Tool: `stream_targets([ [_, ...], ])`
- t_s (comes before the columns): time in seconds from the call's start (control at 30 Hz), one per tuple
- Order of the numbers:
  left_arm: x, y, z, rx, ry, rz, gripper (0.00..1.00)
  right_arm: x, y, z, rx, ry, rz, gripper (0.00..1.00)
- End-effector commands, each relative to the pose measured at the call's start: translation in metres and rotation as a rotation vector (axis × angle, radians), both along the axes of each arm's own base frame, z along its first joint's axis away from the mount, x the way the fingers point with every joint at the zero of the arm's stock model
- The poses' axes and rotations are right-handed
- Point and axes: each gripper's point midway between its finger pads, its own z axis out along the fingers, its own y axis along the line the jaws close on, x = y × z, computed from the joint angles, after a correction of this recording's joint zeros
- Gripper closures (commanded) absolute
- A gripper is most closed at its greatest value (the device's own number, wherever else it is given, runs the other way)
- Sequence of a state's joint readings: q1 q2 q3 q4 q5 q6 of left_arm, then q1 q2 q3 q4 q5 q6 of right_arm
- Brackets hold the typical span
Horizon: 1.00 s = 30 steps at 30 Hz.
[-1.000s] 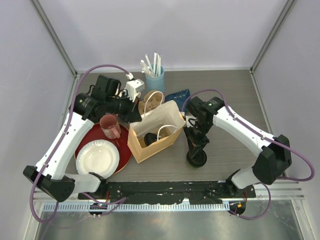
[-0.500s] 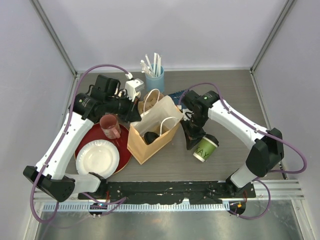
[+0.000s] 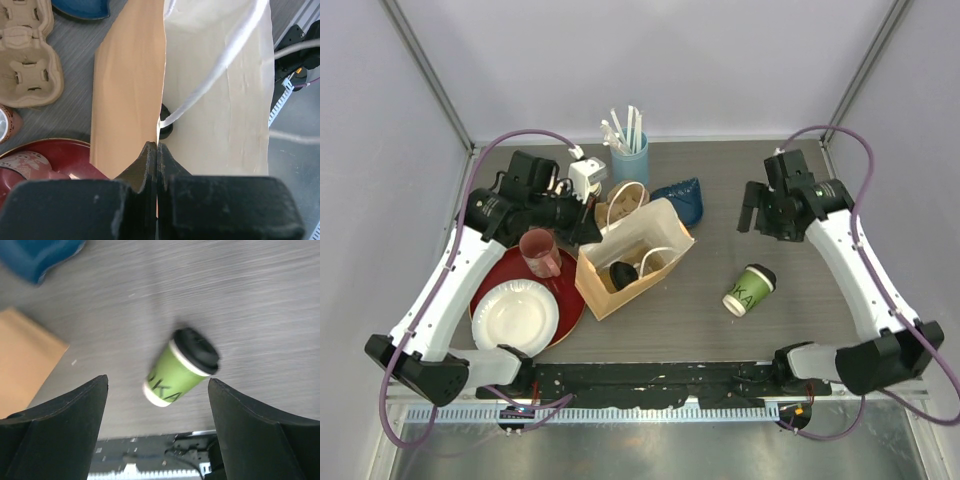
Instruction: Pack the takeout coffee
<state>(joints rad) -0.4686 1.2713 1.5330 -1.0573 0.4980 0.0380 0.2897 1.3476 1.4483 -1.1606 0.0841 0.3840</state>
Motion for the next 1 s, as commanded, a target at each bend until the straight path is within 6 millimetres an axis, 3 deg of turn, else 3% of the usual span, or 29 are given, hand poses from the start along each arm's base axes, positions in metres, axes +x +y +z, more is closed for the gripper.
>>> stream_targets([
  [0.0, 0.002, 0.002, 0.01, -0.026, -0.06, 0.012, 1.0, 0.007, -0.059, -0.004, -0.197, -0.168, -0.301, 0.13],
  [0.1, 0.007, 0.007, 0.006, -0.002, -0.064, 0.045, 1.0, -0.005, -0.071, -0.023, -0.213, -0.131, -0.414, 0.12],
  [0.2, 0.013, 0.013, 0.004, 0.021, -0.075, 0.097, 0.97, -0.011, -0.062, -0.039, -0.148, -0.081, -0.44, 0.08],
  [0.3, 0.016, 0.019, 0.002, 0.037, -0.075, 0.142, 0.96, -0.02, -0.069, -0.044, -0.152, -0.065, -0.525, 0.01],
  [0.47, 0.012, 0.021, -0.015, 0.023, 0.029, 0.24, 0.98, -0.046, -0.09, -0.036, -0.128, -0.15, -0.704, 0.0],
  [0.7, 0.004, 0.02, -0.027, -0.007, 0.137, 0.307, 0.95, -0.096, -0.095, -0.09, -0.066, -0.045, -0.9, 0.0],
  [0.9, 0.003, 0.032, -0.034, 0.041, 0.123, 0.345, 0.85, -0.097, -0.1, -0.109, -0.131, 0.006, -0.881, 0.0],
  [0.97, 0.004, 0.035, -0.031, 0.048, 0.1, 0.352, 0.77, -0.097, -0.104, -0.112, -0.152, 0.016, -0.88, 0.0],
])
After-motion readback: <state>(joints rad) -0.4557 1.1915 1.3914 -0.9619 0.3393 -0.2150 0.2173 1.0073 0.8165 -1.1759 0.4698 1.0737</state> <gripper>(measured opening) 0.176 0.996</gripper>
